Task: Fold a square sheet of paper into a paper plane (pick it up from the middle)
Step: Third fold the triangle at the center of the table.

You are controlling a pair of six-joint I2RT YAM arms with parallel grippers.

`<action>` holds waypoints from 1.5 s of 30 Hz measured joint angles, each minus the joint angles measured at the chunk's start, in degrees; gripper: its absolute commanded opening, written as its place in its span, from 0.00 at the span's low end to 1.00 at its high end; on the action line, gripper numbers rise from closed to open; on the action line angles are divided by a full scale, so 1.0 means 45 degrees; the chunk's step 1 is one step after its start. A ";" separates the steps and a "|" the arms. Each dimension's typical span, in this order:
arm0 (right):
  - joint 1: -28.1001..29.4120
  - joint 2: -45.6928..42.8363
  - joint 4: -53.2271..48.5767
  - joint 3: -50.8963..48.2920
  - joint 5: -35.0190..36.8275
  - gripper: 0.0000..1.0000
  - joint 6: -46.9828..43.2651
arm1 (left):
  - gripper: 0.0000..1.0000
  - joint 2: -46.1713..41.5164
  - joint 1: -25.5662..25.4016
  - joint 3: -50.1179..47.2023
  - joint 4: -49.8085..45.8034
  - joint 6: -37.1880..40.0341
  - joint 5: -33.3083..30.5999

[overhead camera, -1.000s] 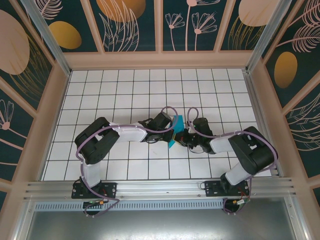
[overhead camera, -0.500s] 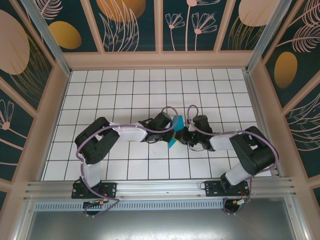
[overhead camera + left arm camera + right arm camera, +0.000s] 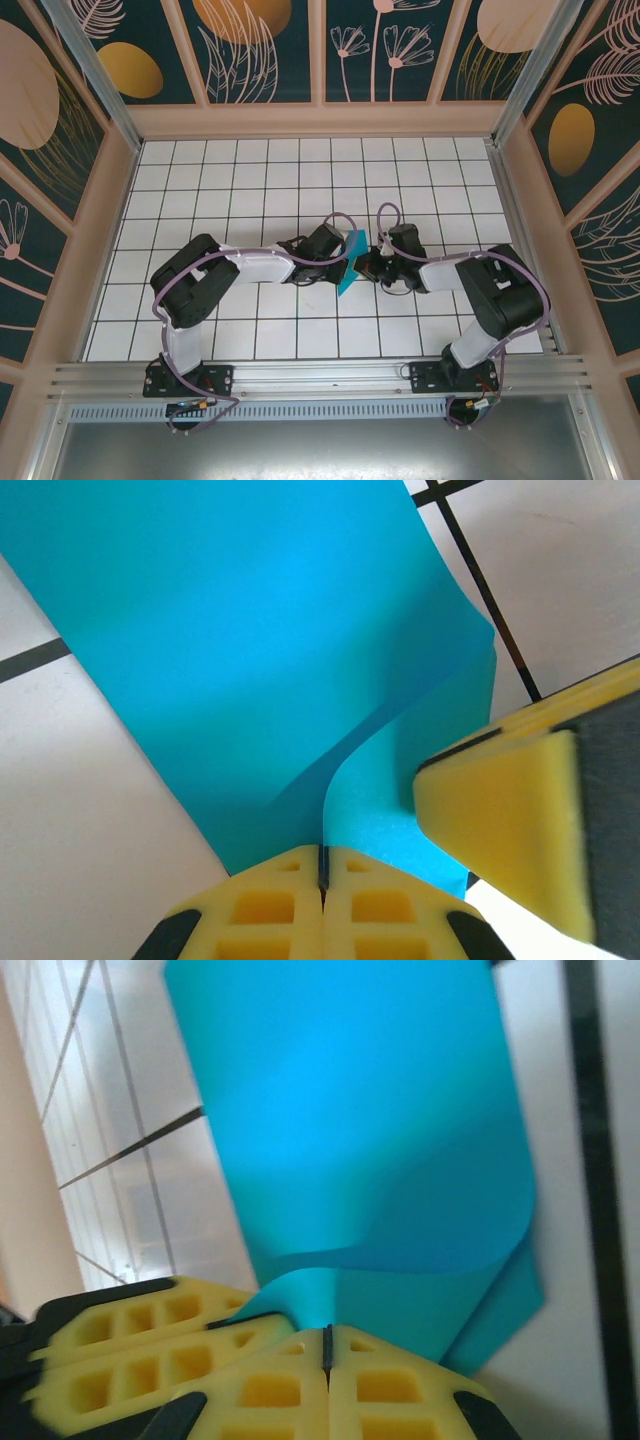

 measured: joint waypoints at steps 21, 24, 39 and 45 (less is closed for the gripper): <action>-0.1345 -0.0879 -0.0748 0.0165 -0.0680 0.00 -0.0913 | 0.03 0.0010 0.0000 0.0024 -0.0053 0.0092 0.0000; -0.1345 -0.0612 -0.0743 0.0165 -0.0748 0.00 -0.0913 | 0.03 0.0010 0.0000 0.0024 -0.0058 0.0092 0.0000; -0.1511 -0.0379 -0.1783 0.1103 -0.0690 0.00 -0.1205 | 0.03 0.0010 0.0000 0.0044 -0.0102 0.0117 -0.0044; -0.1588 -0.0282 -0.1753 0.1530 -0.0690 0.00 -0.1302 | 0.03 0.0010 0.0000 0.0044 -0.0102 0.0189 -0.0049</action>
